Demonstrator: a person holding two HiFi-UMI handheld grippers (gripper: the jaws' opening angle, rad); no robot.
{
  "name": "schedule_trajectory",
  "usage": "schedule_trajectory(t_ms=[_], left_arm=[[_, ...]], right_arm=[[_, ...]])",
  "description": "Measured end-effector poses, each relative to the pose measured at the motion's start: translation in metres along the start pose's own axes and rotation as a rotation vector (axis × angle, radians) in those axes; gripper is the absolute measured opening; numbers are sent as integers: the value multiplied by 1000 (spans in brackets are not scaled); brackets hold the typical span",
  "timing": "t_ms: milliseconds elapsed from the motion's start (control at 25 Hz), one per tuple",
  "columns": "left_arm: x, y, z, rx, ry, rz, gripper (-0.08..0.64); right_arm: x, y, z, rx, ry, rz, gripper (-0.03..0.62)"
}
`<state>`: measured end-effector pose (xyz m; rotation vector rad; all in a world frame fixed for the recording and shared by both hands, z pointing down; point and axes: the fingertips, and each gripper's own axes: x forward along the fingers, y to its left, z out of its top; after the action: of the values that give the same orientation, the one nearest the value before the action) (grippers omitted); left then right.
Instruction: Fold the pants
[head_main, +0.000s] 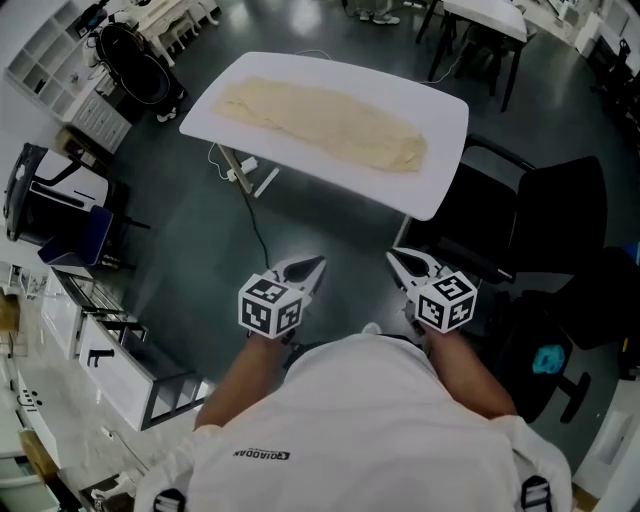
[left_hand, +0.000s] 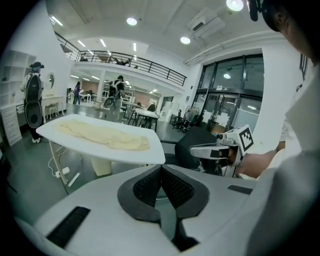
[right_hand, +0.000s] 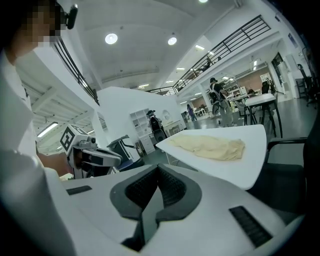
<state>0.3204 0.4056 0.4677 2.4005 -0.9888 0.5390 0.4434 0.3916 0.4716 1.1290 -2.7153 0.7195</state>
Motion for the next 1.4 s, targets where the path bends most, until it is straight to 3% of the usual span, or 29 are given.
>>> schedule_trajectory(t_ms=[600, 880, 1400], left_arm=[[54, 4, 27, 26, 28, -10, 29], [57, 44, 24, 0, 52, -4, 28], [95, 147, 88, 56, 34, -91, 29]], right_arm=[[15, -51, -2, 44, 41, 3, 18], [42, -57, 7, 34, 43, -5, 18], [132, -94, 34, 71, 72, -131, 18]])
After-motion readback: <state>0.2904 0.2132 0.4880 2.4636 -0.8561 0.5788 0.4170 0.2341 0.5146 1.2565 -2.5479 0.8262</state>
